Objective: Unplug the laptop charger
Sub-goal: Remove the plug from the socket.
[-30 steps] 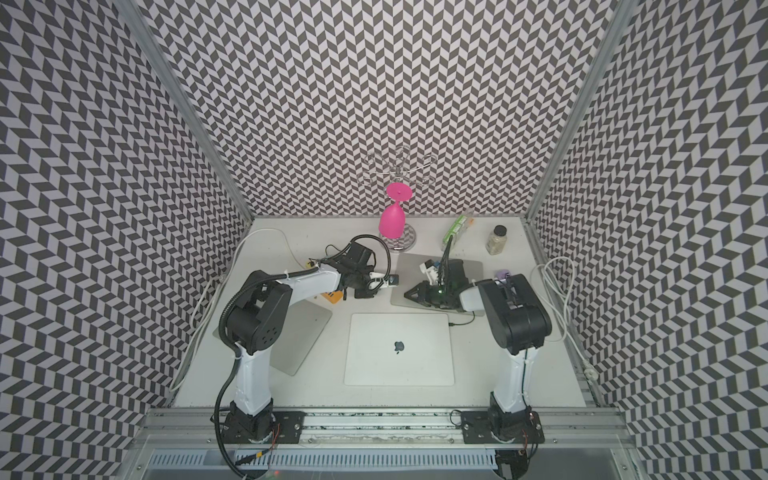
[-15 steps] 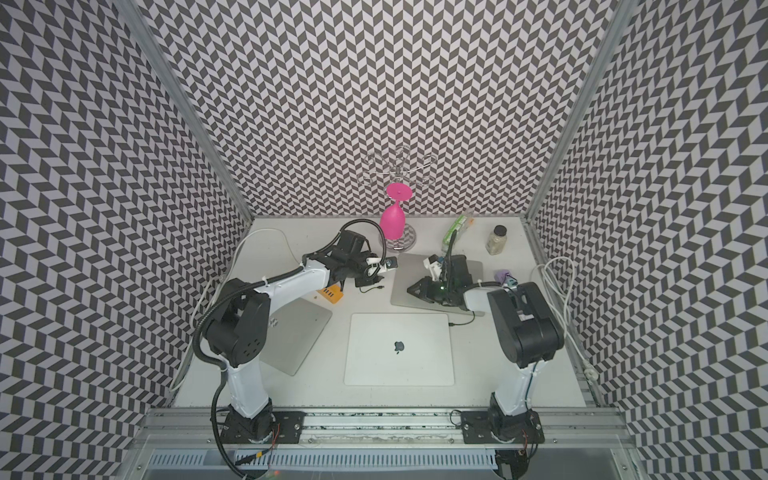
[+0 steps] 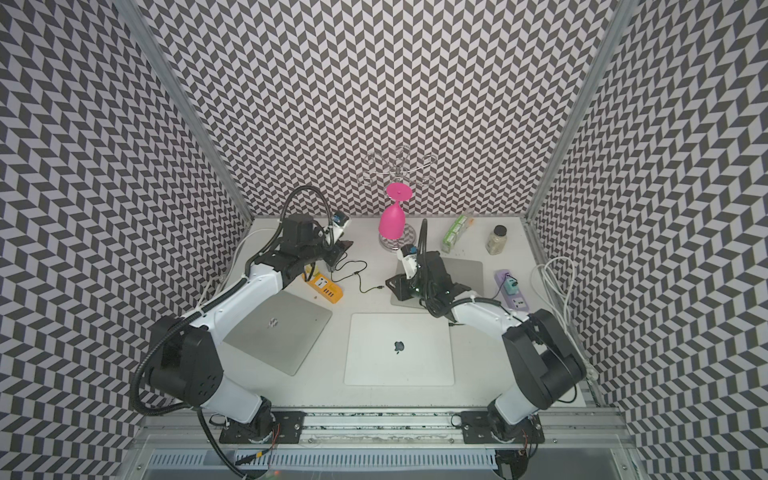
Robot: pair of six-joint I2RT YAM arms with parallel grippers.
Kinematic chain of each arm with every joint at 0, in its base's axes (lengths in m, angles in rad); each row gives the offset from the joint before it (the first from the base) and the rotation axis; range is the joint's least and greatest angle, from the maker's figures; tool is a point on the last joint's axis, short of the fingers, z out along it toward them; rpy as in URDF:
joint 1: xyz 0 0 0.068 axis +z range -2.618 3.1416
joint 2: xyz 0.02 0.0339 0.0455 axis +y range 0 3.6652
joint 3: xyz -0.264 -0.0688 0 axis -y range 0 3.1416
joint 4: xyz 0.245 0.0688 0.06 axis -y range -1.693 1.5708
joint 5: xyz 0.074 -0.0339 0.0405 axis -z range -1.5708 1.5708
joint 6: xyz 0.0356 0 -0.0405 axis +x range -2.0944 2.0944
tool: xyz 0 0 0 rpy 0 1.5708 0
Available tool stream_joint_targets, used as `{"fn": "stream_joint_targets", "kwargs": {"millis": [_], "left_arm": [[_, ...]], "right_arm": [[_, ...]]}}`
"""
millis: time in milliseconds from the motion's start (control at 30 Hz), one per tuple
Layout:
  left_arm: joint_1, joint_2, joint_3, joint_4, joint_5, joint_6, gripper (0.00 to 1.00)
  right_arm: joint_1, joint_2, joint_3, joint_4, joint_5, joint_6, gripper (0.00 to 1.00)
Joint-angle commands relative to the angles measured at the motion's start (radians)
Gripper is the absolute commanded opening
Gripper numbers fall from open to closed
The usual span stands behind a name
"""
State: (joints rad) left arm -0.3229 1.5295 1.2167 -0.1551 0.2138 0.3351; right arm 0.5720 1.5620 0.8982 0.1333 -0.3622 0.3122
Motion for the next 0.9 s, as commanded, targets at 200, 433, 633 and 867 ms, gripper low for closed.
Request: {"fn": "stream_joint_targets", "kwargs": {"millis": [200, 433, 633, 867], "left_arm": [[0.328, -0.189, -0.160, 0.077, 0.066, -0.558, 0.41], [0.615, -0.126, -0.272, 0.108, 0.391, -0.811, 0.33], [0.659, -0.023, -0.259, 0.090, 0.515, -0.850, 0.25], [0.663, 0.063, -0.268, 0.114, 0.535, -0.874, 0.15]], "right_arm": [[0.214, 0.099, 0.088, 0.260, 0.151, -0.193, 0.28], [0.281, 0.359, 0.325, 0.255, 0.111, -0.210, 0.42], [0.293, 0.560, 0.523, 0.206, 0.097, -0.237, 0.46], [0.295, 0.703, 0.645, 0.234, 0.101, -0.259, 0.51]]}}
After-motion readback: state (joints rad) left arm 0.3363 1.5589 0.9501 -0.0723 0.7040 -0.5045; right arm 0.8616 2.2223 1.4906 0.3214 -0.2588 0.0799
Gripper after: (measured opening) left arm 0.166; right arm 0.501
